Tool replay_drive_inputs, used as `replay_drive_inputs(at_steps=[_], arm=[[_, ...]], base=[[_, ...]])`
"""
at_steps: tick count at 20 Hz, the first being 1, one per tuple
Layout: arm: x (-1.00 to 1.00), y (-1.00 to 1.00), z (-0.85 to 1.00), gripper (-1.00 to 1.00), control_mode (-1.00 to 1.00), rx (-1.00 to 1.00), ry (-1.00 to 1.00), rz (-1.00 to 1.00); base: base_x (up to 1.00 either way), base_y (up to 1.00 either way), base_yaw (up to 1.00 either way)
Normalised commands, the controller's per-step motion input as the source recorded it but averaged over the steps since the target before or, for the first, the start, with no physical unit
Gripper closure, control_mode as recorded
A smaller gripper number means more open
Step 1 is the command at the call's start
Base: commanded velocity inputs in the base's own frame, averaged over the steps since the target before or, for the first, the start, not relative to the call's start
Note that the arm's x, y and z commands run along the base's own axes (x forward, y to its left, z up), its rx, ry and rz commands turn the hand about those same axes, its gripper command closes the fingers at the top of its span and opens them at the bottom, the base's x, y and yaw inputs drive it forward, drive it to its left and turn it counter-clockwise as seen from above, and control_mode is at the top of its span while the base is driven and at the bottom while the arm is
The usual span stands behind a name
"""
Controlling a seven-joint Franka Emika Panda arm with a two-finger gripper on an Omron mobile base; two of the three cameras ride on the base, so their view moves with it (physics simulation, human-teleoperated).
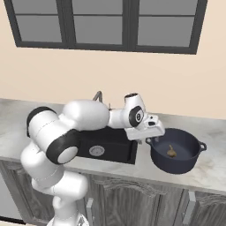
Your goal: Dump the garlic from the pot into the sink. Then turn on the water and wash the garlic. Then turn off the water and put the garlic back in the pot.
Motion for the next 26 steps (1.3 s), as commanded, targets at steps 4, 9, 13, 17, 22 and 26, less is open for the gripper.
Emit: replay_drive_inputs(at_steps=[4,9,13,17,22,26], arm=[[0.08,-0.12,-0.24,-1.00,-1.00,0.01,0.00,-0.02],[0.12,-0.09,-0.18,-1.00,-1.00,0.01,0.00,-0.02],[0.01,-0.11,-0.16,1.00,-1.00,0.00,0.00,-0.03],[0.00,-0.05,-0.09,1.00,-1.00,0.00,0.00,-0.01],[-0.10,0.02,0.03,1.00,-1.00,0.00,-0.02,0.01],[-0.22,0.22,0.54,1.00,-1.00,-0.03,-0.14,0.13]], base=[[0.00,0.00,0.00],[0.00,0.00,0.00],[0.00,0.00,0.00],[0.00,0.00,0.00],[0.00,0.00,0.00],[0.00,0.00,0.00]])
